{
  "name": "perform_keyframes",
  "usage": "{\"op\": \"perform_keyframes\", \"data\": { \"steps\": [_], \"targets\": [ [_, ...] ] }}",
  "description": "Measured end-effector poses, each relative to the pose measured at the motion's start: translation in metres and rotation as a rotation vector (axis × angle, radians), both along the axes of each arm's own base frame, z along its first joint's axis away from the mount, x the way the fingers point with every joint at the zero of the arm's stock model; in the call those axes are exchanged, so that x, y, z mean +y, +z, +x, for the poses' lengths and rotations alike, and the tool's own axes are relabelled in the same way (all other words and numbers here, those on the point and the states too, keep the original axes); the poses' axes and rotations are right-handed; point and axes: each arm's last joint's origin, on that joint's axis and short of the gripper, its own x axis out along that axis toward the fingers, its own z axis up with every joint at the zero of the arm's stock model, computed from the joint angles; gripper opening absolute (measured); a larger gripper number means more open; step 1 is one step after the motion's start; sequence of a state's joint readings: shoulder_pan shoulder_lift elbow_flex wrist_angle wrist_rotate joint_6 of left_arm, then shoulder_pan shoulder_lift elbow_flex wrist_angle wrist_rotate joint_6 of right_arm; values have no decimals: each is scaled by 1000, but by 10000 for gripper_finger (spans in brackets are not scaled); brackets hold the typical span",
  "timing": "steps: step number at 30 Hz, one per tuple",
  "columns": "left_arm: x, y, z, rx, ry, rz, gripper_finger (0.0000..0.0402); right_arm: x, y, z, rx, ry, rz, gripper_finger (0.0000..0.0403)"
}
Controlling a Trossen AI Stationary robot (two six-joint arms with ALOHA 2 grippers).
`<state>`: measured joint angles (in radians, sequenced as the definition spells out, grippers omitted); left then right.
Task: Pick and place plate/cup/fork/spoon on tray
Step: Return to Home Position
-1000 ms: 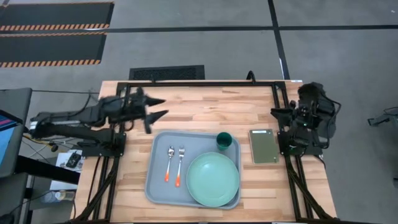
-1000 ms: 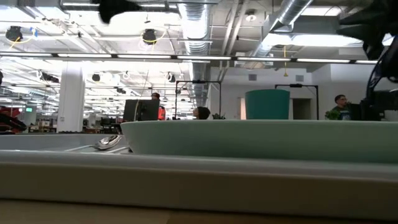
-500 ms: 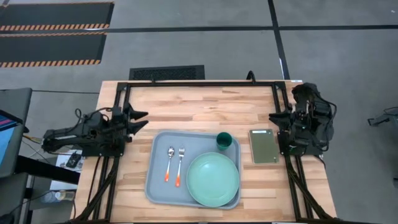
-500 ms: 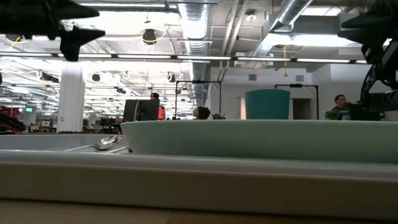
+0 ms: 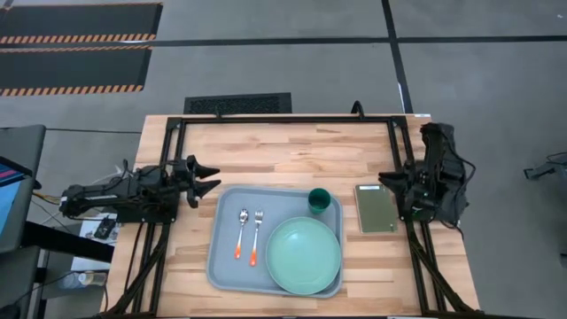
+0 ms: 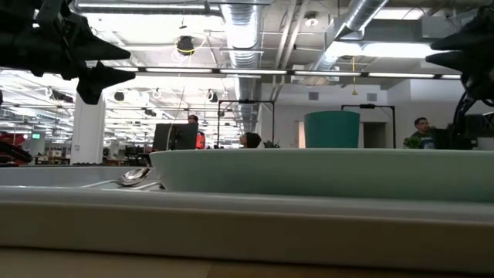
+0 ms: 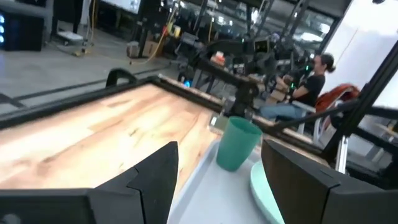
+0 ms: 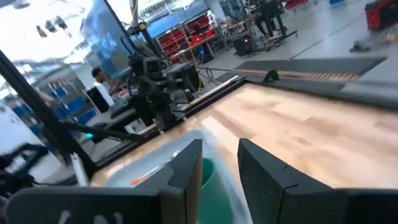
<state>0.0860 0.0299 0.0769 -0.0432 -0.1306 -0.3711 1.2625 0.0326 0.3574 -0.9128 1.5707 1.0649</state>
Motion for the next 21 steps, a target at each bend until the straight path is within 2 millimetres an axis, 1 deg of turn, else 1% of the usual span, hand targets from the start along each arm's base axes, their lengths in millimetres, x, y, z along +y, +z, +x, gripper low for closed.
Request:
{"op": "perform_keyframes", "data": {
  "steps": [6,9,13,15,17,18,20,21],
  "targets": [
    [0,-2,0,12,-9,7,220,29,-15,10,-53,-10,163,129],
    [0,-2,0,14,-11,9,220,45,-22,15,-59,-11,182,129],
    [0,-2,0,14,-11,9,220,55,-30,21,-62,-39,181,129],
    [0,-2,0,14,-11,9,220,58,-30,26,-83,-85,226,129],
    [0,-2,0,13,-12,4,220,57,-24,35,-114,-170,275,129],
    [0,-2,0,12,-15,0,220,57,-18,41,-128,-220,289,129],
    [-1,-2,0,11,-23,-6,220,55,2,54,-130,-267,282,129],
    [-1,-2,0,11,-25,-6,220,53,14,62,-122,-260,255,129]
  ]
}}
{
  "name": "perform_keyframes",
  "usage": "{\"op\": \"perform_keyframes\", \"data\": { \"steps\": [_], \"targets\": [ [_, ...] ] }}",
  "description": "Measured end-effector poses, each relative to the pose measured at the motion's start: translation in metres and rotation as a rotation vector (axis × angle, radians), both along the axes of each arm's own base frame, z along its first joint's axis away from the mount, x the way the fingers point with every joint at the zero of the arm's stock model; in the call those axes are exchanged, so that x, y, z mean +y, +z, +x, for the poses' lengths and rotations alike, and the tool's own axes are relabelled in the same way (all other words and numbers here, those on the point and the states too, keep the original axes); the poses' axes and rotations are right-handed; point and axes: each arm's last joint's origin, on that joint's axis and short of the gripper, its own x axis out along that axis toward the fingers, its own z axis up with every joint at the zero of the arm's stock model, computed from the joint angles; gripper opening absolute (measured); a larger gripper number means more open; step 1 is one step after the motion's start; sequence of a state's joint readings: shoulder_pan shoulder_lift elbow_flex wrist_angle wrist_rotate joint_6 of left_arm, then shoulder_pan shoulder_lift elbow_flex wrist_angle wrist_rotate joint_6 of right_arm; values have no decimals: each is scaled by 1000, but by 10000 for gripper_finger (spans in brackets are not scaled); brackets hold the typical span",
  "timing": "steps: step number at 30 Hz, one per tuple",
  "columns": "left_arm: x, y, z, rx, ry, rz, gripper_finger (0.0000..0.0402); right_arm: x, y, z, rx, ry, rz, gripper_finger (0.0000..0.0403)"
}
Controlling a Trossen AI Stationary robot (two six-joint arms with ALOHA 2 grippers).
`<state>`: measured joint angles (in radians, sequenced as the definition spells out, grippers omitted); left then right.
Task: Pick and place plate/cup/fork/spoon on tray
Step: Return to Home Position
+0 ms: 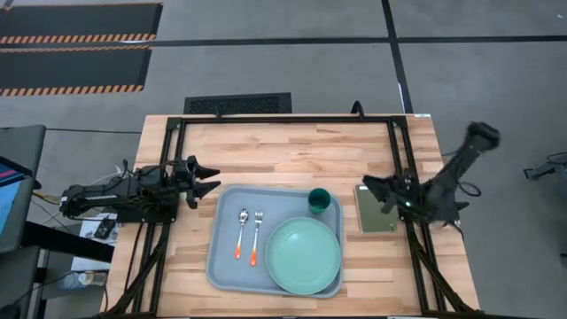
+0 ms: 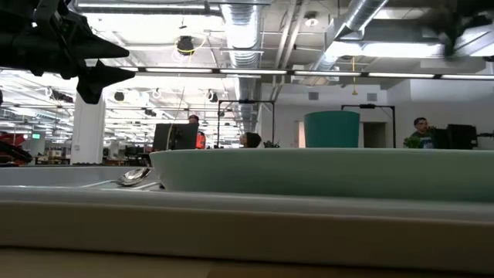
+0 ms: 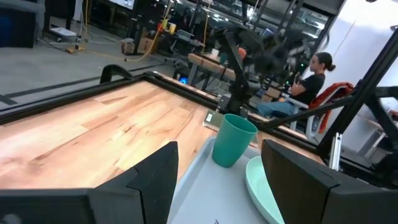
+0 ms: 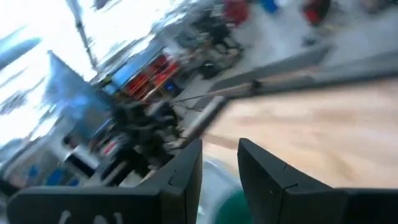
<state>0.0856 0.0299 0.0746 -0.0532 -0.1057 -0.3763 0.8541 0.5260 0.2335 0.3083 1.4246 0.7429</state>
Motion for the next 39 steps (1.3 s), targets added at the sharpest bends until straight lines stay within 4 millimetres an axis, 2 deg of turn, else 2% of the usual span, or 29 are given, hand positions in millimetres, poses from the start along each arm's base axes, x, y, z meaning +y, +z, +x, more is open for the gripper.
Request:
{"op": "perform_keyframes", "data": {
  "steps": [2,4,6,7,10,15,17,22,25,39],
  "targets": [
    [0,0,0,0,-3,2,220,-6,30,17,-24,84,-109,129],
    [0,0,0,3,-4,14,220,-13,58,35,-110,232,-374,129],
    [0,0,0,6,-4,30,220,-21,69,48,-168,355,-642,129],
    [0,0,0,8,-4,40,220,-27,65,52,-146,383,-680,129],
    [-1,0,0,11,-26,63,220,-50,49,50,-46,378,-620,129],
    [-3,0,0,10,-100,68,220,-69,33,30,-197,487,-740,129],
    [-3,0,0,10,-113,68,220,-74,27,18,-229,465,-771,129],
    [-4,0,0,15,-136,109,220,-79,-8,2,-205,420,-714,129],
    [-5,0,0,16,-161,136,220,-78,-12,-7,-263,383,-736,129],
    [-7,-10,-1,128,-239,225,220,-79,-37,-2,-5,463,-692,129]
  ]
}}
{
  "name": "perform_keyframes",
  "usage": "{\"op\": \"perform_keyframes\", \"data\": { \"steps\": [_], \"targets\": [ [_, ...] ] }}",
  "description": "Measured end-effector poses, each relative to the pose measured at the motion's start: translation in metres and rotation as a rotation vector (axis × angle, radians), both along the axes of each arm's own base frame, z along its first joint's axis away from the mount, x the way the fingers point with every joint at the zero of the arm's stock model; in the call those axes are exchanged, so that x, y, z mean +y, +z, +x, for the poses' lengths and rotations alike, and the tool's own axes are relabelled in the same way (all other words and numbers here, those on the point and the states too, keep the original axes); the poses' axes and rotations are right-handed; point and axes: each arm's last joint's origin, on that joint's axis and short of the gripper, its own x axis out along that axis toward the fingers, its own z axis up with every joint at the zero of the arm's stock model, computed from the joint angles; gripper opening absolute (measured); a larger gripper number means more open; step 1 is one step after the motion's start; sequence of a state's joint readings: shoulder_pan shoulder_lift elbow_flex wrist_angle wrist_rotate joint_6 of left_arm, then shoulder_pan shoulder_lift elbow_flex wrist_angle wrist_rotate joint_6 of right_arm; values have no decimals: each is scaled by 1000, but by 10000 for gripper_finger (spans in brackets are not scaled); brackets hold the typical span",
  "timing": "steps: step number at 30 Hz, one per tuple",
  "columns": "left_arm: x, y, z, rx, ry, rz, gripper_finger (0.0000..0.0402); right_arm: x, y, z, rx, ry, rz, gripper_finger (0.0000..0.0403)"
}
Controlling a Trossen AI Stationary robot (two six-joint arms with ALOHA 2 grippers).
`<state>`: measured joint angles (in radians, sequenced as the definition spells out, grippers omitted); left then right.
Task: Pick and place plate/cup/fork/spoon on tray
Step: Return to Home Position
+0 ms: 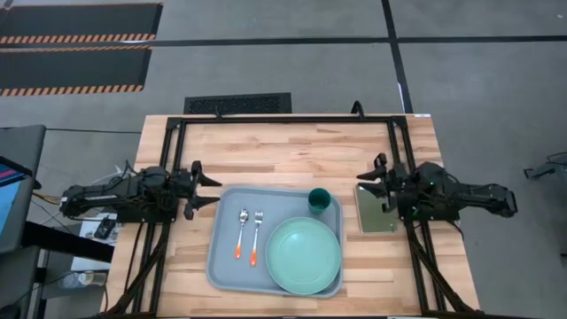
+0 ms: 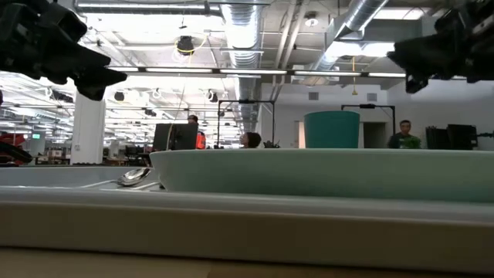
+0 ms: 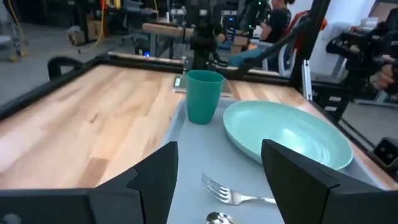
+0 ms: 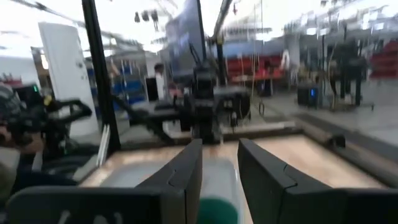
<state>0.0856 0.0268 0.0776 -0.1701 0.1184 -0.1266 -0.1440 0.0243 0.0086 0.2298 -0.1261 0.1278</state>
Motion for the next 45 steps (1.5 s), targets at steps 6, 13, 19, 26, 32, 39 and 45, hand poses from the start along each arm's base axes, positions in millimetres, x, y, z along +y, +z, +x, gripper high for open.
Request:
{"op": "perform_keyframes", "data": {
  "steps": [6,13,19,26,32,39,45],
  "targets": [
    [2,1,-1,-13,62,65,220,0,-15,2,159,0,26,129],
    [4,0,-1,-3,152,-39,220,-1,-19,3,193,-1,58,129],
    [4,0,-1,-3,156,-43,220,-1,-19,3,196,0,58,129],
    [4,0,-1,-1,155,-34,220,0,-19,3,199,1,59,129],
    [4,0,-1,0,155,-27,220,0,-20,3,202,3,60,129],
    [4,0,-1,0,157,-35,220,0,-20,3,202,4,61,129],
    [4,-1,-1,0,157,-34,220,0,-20,3,203,4,61,129]
  ]
}}
